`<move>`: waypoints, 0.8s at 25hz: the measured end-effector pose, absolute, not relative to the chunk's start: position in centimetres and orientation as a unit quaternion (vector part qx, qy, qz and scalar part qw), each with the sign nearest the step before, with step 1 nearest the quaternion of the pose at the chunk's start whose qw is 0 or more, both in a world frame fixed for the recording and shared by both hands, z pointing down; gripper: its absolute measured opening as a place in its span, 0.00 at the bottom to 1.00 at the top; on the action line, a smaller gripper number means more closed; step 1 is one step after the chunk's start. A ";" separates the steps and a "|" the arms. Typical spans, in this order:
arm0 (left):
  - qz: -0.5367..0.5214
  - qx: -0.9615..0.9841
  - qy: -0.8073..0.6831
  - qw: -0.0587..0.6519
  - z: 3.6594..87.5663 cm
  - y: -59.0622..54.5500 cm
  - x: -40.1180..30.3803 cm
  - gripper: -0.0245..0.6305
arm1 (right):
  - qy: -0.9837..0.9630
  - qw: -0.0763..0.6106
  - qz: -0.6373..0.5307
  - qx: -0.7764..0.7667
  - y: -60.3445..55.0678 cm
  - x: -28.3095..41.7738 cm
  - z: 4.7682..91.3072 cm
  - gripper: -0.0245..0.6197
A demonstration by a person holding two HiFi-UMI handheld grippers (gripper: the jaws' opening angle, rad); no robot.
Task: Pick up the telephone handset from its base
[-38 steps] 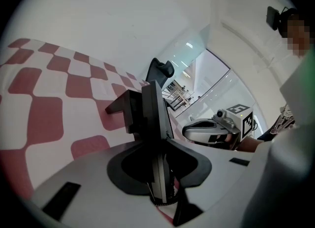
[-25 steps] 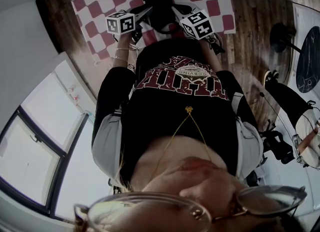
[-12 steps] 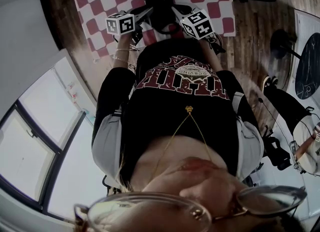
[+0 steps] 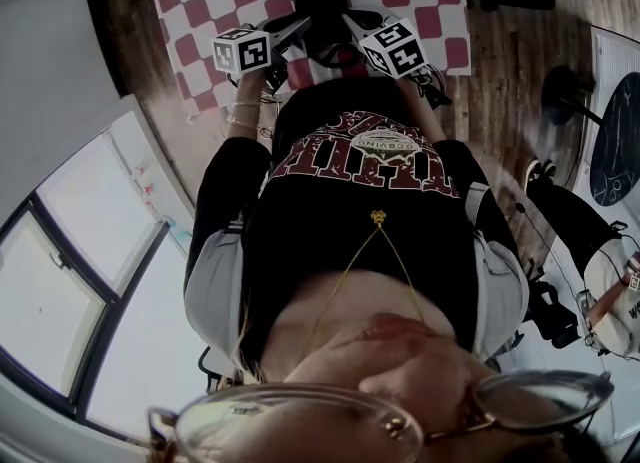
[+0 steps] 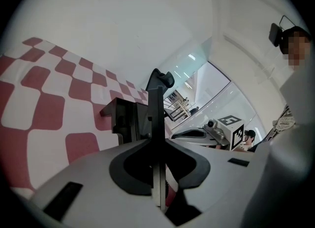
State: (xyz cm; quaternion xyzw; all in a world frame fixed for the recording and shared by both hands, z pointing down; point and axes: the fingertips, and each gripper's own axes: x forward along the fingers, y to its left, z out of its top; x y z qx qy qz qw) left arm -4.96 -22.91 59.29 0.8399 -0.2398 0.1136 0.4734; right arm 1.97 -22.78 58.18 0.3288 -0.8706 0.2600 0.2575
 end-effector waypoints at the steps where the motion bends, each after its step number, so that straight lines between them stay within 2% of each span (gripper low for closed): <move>1: 0.111 0.841 -0.239 0.473 59.1 -22.9 -4.9 0.16 | -0.871 0.257 0.259 0.328 -22.8 2.0 58.2 0.07; 20: 0.052 0.853 -0.233 0.464 53.6 -23.0 -4.5 0.16 | -0.878 0.252 0.252 0.320 -23.0 1.6 58.0 0.07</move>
